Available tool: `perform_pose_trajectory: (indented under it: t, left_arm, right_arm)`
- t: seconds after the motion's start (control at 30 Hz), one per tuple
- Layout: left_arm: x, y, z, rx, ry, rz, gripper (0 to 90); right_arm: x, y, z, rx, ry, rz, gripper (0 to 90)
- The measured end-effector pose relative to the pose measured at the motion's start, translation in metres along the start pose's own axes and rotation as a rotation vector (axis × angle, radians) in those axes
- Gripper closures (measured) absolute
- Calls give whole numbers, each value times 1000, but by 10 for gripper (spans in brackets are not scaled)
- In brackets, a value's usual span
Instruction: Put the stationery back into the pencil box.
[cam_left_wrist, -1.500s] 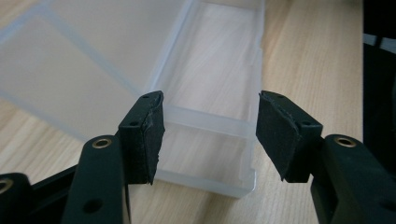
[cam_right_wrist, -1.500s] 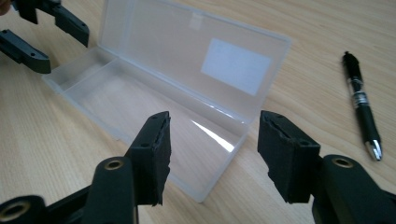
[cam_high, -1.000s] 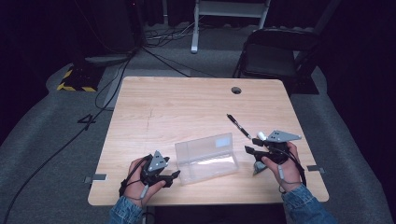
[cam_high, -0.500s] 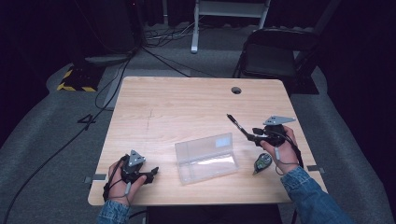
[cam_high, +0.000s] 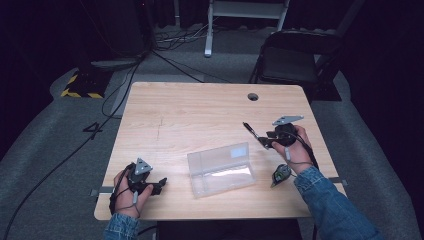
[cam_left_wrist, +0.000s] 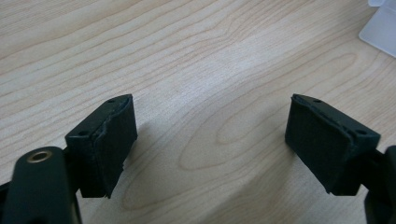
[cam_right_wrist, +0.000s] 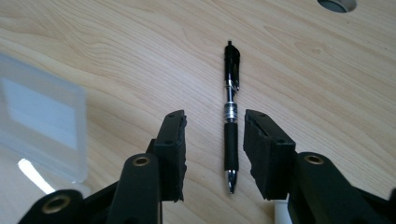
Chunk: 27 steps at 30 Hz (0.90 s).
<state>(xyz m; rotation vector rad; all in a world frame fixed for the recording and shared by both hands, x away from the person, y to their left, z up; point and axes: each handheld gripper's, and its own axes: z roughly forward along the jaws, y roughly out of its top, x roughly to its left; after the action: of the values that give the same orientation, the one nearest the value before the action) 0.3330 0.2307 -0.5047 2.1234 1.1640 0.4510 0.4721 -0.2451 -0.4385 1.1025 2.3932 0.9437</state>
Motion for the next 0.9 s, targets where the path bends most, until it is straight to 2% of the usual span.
perform_pose_trajectory:
  t: [0.2,0.4,0.67,0.8,0.9]
  left_arm:
    - [0,1,1,6,-7,-5,155]
    - [0,1,1,3,-7,-9,155]
    - [1,1,1,5,-1,2,153]
    - [1,1,1,5,-1,3,153]
    - [1,1,1,5,-1,3,153]
  right_arm:
    - [-4,0,19,54,-17,-22,625]
    - [-9,-3,34,133,-32,17,653]
    - [-12,-5,45,172,-22,36,683]
    - [-13,-6,49,186,-12,51,730]
    - [-11,-4,49,192,-21,35,805]
